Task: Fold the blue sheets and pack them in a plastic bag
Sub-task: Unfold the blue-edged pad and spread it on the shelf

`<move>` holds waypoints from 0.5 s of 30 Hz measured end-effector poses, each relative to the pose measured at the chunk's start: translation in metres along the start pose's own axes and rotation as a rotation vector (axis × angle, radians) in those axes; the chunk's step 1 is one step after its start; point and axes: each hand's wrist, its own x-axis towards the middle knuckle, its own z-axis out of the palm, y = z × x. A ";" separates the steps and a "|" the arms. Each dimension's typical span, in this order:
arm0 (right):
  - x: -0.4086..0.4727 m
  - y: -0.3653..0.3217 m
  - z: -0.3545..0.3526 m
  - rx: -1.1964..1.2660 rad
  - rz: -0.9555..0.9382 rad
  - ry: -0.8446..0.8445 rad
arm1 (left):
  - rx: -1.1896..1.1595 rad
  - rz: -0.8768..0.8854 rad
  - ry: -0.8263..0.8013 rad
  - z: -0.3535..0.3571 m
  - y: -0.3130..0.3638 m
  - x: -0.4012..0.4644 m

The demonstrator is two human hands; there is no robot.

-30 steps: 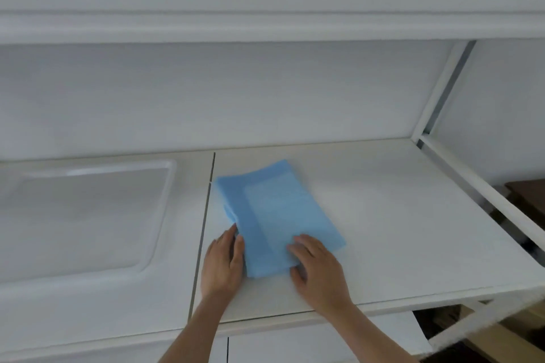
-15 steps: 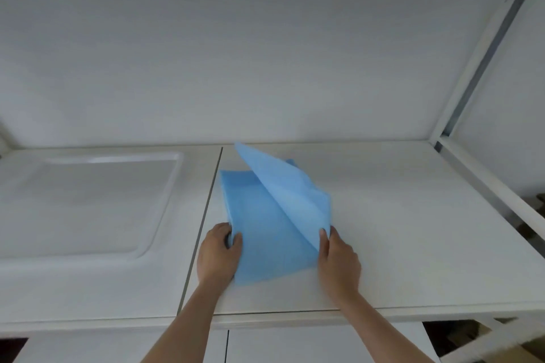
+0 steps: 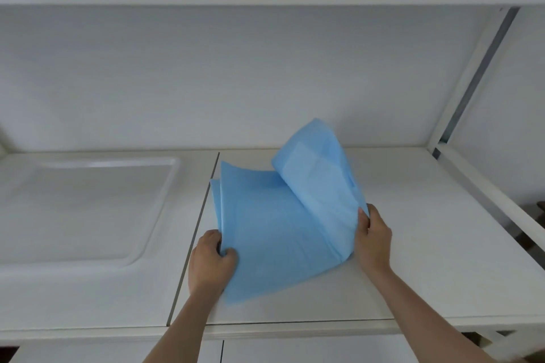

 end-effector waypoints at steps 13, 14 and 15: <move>-0.024 -0.032 0.028 -0.383 0.058 0.040 | -0.041 0.035 0.035 0.001 -0.005 0.001; -0.038 -0.035 0.037 -0.381 0.042 -0.031 | -0.050 0.052 0.039 0.002 -0.006 0.002; -0.052 -0.039 0.046 -0.379 0.032 -0.104 | -0.051 0.072 0.049 0.003 -0.008 0.003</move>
